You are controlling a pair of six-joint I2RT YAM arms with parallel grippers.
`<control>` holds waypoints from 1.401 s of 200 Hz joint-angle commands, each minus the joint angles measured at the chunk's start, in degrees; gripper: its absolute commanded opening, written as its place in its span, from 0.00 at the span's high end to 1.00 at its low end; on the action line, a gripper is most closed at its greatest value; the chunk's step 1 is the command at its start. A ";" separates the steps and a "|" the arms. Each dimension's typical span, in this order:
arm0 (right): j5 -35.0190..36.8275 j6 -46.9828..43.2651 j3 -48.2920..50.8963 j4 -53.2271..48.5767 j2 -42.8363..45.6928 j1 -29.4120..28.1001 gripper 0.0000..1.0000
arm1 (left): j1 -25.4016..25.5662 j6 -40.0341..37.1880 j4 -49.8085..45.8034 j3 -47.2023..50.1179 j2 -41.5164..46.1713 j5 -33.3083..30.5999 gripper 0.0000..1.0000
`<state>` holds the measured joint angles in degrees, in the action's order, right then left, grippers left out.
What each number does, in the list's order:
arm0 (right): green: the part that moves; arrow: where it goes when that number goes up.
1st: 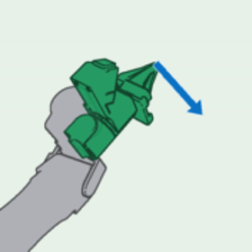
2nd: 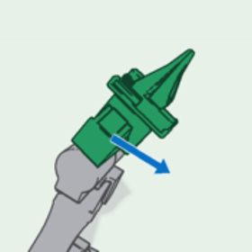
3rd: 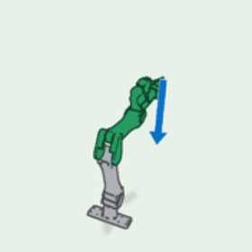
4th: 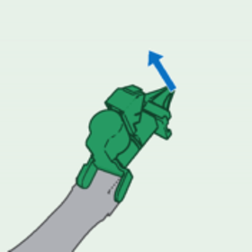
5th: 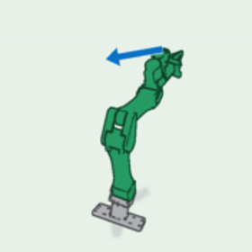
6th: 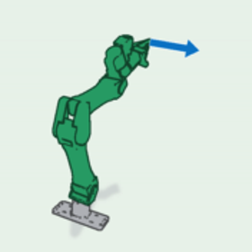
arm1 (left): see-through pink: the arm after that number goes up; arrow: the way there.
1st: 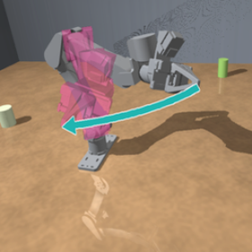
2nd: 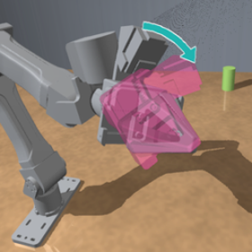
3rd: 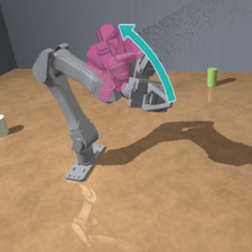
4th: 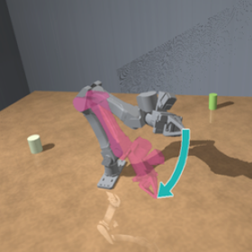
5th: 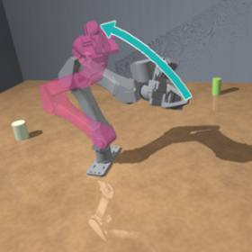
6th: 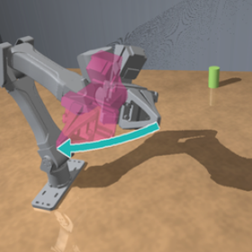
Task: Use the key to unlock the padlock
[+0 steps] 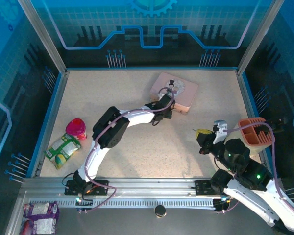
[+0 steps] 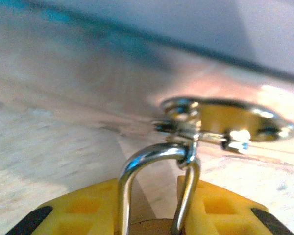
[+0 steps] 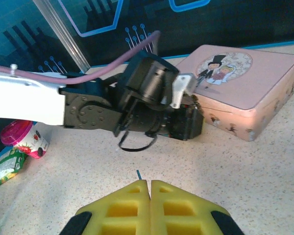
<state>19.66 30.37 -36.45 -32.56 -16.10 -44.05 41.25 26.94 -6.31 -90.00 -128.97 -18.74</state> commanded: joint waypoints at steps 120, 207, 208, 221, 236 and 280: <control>-7.36 13.57 10.30 16.27 -11.99 -0.43 1.00 | 2.96 7.92 -5.37 35.16 30.87 -10.58 0.79; -5.20 14.32 10.15 13.54 -10.45 -0.50 1.00 | 15.93 18.14 -9.09 33.67 27.54 -10.98 0.73; -5.13 14.39 10.20 13.51 -10.36 -0.50 1.00 | 15.95 18.15 -8.73 33.80 27.54 -10.84 0.73; -4.44 15.12 10.68 13.05 -9.68 -0.53 1.00 | 16.14 17.74 -5.82 34.87 27.30 -8.86 0.71; -3.90 15.83 11.39 12.98 -8.80 -0.46 1.00 | 16.19 16.41 -4.18 35.08 27.36 -7.38 0.66; -3.84 15.96 11.22 12.34 -8.62 -0.51 1.00 | 16.14 12.54 7.62 42.16 32.03 -3.67 0.43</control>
<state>14.55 45.28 -25.80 -19.81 -25.28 -44.23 57.19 41.98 -7.14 -52.23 -100.57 -25.41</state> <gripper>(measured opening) 0.064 0.514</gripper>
